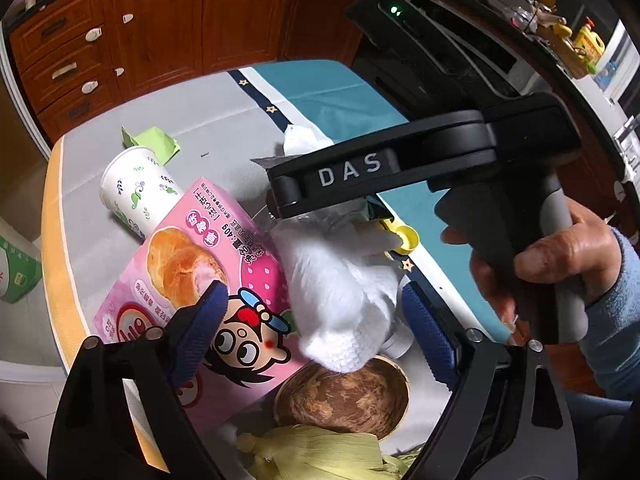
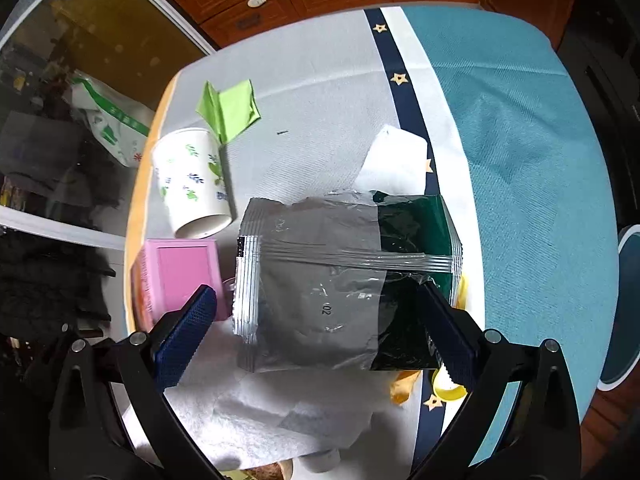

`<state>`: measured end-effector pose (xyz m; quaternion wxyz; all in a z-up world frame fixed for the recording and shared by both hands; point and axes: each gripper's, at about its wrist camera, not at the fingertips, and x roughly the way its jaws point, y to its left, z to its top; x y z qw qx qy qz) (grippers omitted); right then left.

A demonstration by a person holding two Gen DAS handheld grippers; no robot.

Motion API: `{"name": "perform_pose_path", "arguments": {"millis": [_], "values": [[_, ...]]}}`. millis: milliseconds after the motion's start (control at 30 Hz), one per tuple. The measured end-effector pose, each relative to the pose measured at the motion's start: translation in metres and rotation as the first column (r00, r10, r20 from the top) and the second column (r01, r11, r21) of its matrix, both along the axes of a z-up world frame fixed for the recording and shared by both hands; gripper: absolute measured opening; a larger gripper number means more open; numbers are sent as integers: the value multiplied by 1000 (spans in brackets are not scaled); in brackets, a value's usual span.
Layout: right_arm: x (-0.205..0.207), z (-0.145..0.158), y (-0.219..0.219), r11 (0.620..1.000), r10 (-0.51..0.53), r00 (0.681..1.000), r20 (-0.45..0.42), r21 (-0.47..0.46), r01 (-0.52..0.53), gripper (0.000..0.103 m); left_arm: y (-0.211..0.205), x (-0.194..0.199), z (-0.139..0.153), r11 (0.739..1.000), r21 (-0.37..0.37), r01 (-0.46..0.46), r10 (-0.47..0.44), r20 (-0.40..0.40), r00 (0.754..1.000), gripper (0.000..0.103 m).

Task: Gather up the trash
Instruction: 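Grasp the white tissue with the left tool while the right tool grasps the green-silver packet, then carry tissue and packet to the teal bin and open both tools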

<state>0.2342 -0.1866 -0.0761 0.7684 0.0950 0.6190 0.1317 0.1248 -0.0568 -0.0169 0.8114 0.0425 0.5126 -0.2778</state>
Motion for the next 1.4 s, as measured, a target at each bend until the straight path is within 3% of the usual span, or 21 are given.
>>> {"name": "perform_pose_path", "arguments": {"millis": [133,200,233,267,300,333,467,867,1167,1367,1400], "values": [[-3,2,-4,1000,0,999,46,-10,1,94,-2,-3,4,1000,17,0,0,34,999,72],[-8,5,-9,1000,5,998,60,-1,-4,76,-5,-6,6,999,32,3,-5,54,999,54],[-10,7,-10,1000,6,998,69,5,-6,71,-6,-5,7,999,36,8,-10,56,998,39],[-13,10,-12,1000,8,996,84,12,-9,57,-8,-6,8,999,35,14,-16,51,999,22],[-14,13,-13,1000,7,996,91,18,-8,44,-10,-7,8,999,34,21,-22,45,999,15],[-16,17,-14,1000,5,995,100,22,-8,40,-11,-8,8,999,38,25,-26,45,999,8],[-25,30,-21,1000,5,990,141,17,-7,5,-19,-15,12,998,59,38,-42,72,997,3],[-64,83,-82,996,-77,958,276,56,64,3,-28,-19,48,998,59,21,-29,149,988,3],[-92,112,-142,985,-171,922,347,89,149,2,-72,-24,97,994,81,76,-94,259,961,3],[-88,74,-169,977,-204,945,254,117,180,8,-98,-18,99,989,112,92,-119,267,956,3],[-87,66,-174,973,-217,948,233,129,192,17,-100,-17,96,989,117,91,-119,258,959,3]]}}
